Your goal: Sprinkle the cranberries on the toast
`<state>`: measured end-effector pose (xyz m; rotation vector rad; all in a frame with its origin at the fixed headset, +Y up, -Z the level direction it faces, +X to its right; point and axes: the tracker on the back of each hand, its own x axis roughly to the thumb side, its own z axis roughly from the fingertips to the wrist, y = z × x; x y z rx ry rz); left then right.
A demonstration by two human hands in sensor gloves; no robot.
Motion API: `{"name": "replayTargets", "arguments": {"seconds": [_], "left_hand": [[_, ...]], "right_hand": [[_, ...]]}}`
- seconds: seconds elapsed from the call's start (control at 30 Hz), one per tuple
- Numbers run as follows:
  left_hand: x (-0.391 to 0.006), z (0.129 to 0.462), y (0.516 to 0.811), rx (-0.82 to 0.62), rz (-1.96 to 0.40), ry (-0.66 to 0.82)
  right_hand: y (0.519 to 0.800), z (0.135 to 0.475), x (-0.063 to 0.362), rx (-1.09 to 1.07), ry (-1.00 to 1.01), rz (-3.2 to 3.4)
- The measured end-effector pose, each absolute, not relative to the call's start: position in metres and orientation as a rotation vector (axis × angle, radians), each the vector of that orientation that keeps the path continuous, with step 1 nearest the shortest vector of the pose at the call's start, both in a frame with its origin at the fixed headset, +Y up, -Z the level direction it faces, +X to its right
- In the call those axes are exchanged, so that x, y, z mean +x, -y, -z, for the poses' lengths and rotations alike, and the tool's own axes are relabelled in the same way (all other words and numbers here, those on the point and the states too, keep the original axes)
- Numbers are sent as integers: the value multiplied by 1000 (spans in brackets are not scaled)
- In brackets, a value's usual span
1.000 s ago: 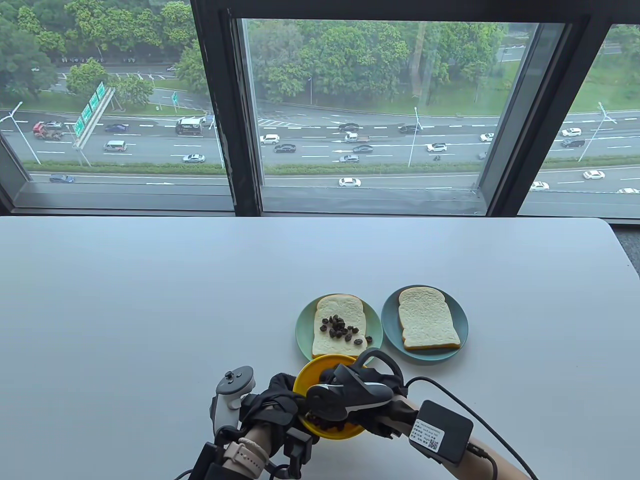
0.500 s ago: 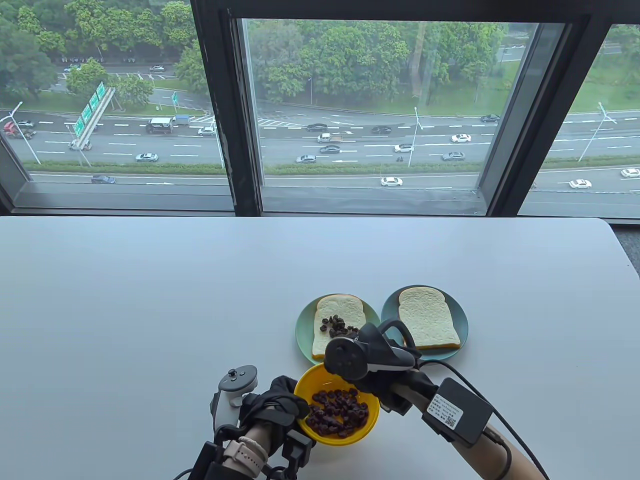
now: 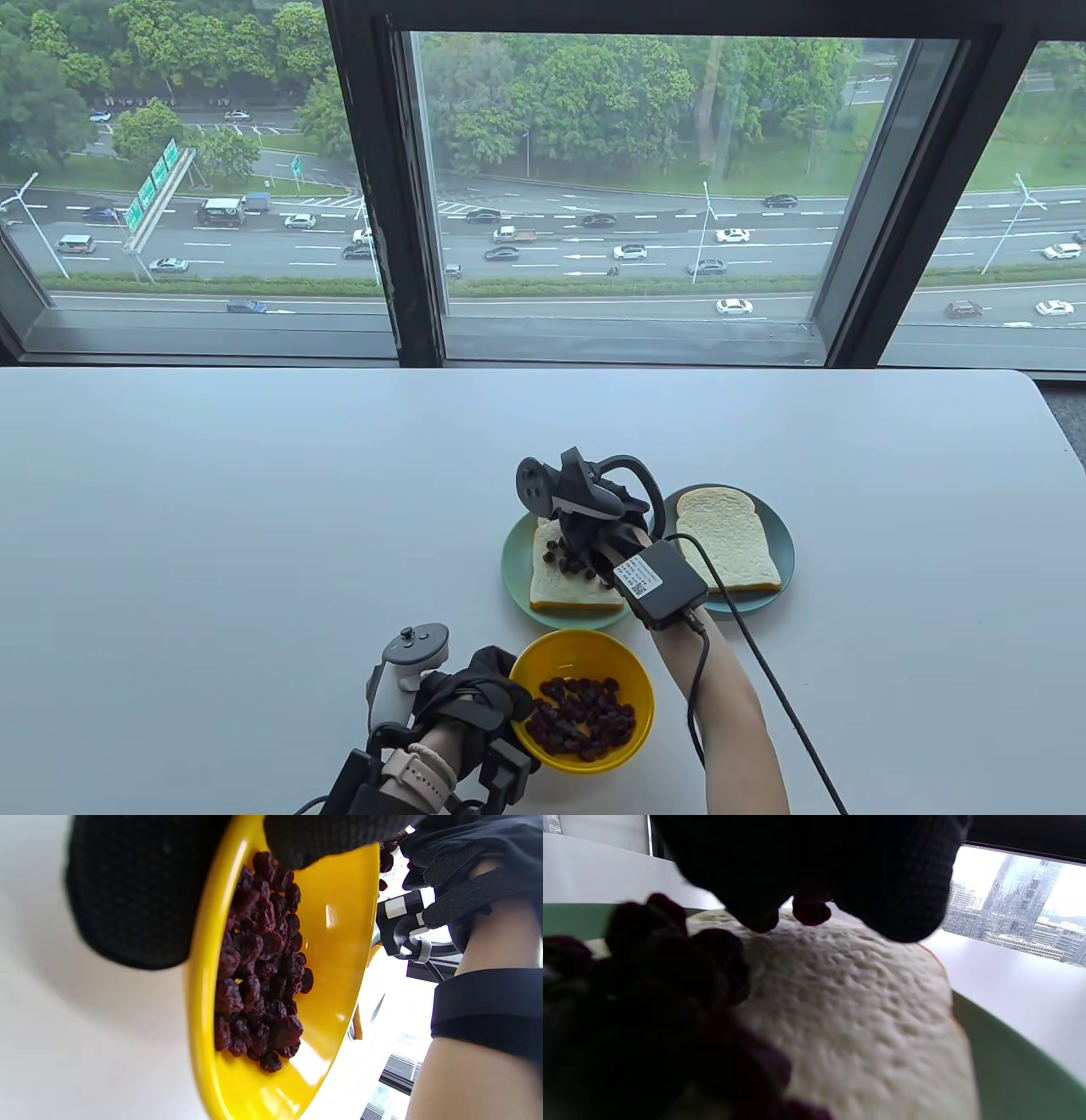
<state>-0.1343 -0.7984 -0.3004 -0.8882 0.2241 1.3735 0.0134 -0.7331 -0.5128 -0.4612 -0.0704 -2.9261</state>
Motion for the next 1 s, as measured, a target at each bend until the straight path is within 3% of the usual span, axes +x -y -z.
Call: {"name": "replayTargets", "arguments": {"seconds": [0.67, 0.83, 1.0], "left_hand": [[-133, 298, 797, -901, -1349, -236], [-133, 298, 796, -898, -1357, -242], [-134, 298, 796, -884, -1376, -254]], "right_hand": [[733, 492, 55, -475, 172, 2995], [717, 469, 67, -573, 116, 3072], [694, 424, 76, -784, 94, 3111]]}}
